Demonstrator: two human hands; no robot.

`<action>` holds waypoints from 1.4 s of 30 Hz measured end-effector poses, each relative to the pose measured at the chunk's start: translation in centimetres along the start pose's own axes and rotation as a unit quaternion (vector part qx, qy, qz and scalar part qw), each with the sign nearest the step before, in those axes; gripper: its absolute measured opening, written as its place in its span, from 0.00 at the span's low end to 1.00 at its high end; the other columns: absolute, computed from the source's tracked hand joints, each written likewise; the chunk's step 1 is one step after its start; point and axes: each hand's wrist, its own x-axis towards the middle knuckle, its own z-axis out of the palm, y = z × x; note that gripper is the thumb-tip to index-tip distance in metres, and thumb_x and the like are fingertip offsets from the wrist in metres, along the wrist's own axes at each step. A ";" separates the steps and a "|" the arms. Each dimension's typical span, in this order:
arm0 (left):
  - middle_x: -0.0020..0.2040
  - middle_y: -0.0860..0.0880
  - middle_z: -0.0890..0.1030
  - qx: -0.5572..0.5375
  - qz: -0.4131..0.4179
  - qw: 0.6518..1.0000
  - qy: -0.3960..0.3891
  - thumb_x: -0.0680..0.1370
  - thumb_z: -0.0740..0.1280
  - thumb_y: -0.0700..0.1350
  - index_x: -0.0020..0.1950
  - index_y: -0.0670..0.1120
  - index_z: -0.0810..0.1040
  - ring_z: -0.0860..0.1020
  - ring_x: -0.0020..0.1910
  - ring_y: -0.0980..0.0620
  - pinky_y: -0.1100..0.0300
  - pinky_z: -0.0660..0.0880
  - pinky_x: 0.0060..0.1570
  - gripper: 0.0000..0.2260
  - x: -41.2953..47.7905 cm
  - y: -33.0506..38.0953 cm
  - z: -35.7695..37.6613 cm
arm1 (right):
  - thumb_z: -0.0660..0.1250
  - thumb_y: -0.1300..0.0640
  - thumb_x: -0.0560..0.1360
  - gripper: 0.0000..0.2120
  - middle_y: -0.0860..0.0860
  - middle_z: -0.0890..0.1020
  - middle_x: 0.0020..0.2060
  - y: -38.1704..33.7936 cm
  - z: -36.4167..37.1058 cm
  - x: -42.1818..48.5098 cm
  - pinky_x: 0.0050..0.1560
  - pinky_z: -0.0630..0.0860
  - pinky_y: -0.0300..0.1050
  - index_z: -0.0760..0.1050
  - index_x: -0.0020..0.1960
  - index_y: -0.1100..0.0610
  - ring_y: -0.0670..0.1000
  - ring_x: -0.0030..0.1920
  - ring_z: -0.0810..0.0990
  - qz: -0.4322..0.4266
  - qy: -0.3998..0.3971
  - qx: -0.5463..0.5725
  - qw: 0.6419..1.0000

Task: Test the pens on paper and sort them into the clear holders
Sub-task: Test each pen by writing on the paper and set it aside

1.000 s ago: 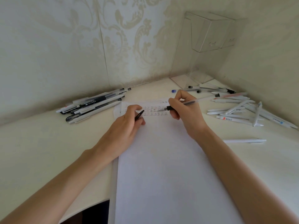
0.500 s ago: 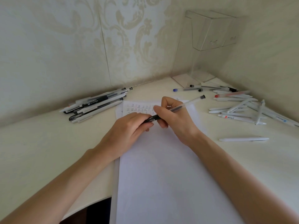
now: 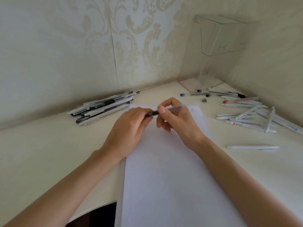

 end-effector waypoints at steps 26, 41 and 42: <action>0.63 0.54 0.76 0.009 0.102 0.971 -0.216 0.78 0.56 0.52 0.63 0.49 0.76 0.72 0.61 0.56 0.55 0.69 0.60 0.17 -1.0 -0.6 1.1 | 0.57 0.68 0.76 0.19 0.58 0.74 0.63 5.6 -12.1 6.4 0.62 0.62 0.51 0.70 0.66 0.60 0.60 0.64 0.66 0.025 0.145 -0.641 0.753; 0.57 0.49 0.78 0.016 0.054 0.992 -0.113 0.79 0.53 0.59 0.60 0.44 0.77 0.72 0.57 0.54 0.64 0.64 0.58 0.24 -0.6 -0.2 0.6 | 0.63 0.57 0.78 0.05 0.51 0.77 0.32 -2.2 -6.7 1.1 0.37 0.66 0.33 0.70 0.44 0.56 0.51 0.36 0.72 -0.179 0.253 -0.303 0.901; 0.57 0.49 0.78 0.013 0.037 0.995 -0.089 0.78 0.54 0.60 0.61 0.43 0.76 0.72 0.56 0.54 0.65 0.63 0.57 0.24 -0.6 0.0 0.5 | 0.62 0.58 0.79 0.06 0.50 0.78 0.31 -2.4 -5.5 0.3 0.37 0.68 0.35 0.68 0.43 0.56 0.52 0.35 0.74 -0.149 0.236 -0.224 0.934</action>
